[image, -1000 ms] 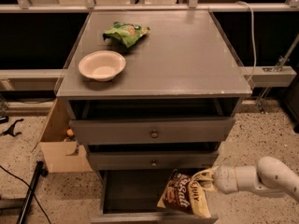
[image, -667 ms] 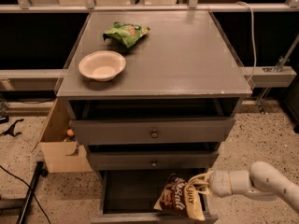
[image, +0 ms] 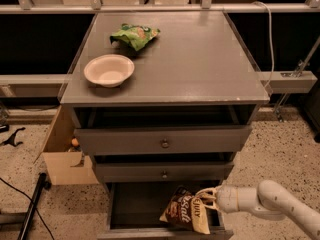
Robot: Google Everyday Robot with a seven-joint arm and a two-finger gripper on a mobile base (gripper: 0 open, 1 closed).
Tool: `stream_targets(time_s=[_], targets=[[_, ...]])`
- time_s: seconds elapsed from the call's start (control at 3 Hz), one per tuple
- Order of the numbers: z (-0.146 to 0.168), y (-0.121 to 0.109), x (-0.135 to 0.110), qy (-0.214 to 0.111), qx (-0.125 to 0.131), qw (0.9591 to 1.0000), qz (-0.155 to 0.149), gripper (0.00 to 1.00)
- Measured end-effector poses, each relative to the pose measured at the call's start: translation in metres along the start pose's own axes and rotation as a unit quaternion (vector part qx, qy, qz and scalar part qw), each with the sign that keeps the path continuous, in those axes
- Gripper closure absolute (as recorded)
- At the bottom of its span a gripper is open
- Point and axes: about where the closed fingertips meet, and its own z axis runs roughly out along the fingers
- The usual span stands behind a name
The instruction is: Place brown chip bag into bottom drawer
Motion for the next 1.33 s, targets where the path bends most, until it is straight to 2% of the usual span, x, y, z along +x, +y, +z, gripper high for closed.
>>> stream_targets(time_s=[0.33,0.67,1.0,1.33], targets=[[0.009,-0.008,0.010,0.000,0.035,0.9994,-0.005,1.00],[0.016,-0.014,0.019,0.016,0.077,0.9969,-0.005,1.00],[0.026,-0.015,0.031,0.038,0.092,0.9950,0.000,1.00],[0.026,-0.016,0.033,0.041,0.095,0.9947,0.000,1.00]])
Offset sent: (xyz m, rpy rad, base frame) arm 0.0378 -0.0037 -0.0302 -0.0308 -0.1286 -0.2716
